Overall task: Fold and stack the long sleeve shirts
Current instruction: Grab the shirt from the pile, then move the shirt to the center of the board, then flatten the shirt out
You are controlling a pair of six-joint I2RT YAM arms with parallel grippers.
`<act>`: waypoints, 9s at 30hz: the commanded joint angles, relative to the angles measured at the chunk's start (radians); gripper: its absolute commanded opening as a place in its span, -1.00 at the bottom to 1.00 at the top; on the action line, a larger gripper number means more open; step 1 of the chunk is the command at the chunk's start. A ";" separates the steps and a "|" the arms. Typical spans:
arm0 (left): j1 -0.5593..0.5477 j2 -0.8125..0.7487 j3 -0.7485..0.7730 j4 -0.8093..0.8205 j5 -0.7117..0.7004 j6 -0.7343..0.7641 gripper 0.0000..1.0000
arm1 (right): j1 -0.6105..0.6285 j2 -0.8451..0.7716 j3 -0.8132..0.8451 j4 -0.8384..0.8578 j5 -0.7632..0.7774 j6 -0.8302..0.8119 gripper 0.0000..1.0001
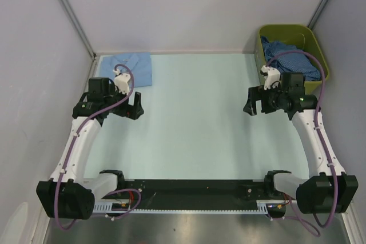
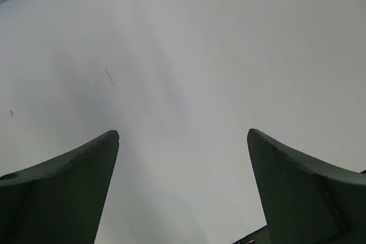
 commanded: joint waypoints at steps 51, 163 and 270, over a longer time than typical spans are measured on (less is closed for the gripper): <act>-0.002 0.063 0.157 0.149 0.001 -0.024 0.99 | -0.336 0.749 1.301 0.564 -0.098 0.357 -1.00; -0.604 0.482 -0.176 0.458 -0.193 0.432 0.72 | 0.480 0.879 0.441 0.263 0.055 0.020 -0.03; -0.109 0.591 0.235 0.349 0.089 0.386 -1.00 | 0.573 -0.001 0.024 0.130 0.124 -0.488 0.60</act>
